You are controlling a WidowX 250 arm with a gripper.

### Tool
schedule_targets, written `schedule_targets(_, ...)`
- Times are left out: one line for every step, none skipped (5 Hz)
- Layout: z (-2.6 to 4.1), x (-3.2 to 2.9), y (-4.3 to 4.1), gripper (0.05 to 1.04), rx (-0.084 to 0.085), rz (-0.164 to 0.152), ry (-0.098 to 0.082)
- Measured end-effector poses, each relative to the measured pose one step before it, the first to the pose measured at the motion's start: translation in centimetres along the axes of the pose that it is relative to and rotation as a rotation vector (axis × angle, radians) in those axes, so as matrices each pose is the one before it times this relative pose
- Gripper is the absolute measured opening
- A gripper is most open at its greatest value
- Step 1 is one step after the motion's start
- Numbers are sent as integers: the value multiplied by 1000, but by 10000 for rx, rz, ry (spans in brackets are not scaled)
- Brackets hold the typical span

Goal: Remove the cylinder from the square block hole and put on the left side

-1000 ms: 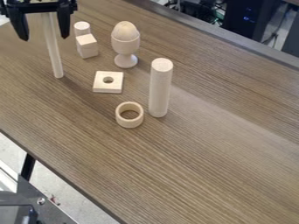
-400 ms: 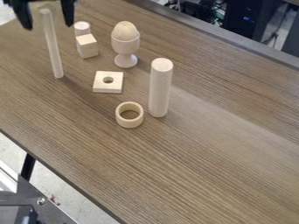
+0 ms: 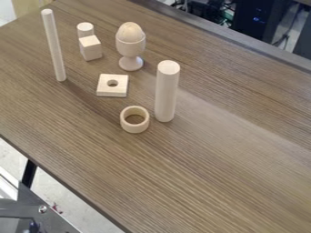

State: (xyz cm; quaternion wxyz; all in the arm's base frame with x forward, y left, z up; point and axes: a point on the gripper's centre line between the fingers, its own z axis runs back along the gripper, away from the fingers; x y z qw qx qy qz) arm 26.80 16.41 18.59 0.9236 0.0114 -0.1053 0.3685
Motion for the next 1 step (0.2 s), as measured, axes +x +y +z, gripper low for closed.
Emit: schedule_targets(1587,-509,-2848,999,-531,-759,-11)
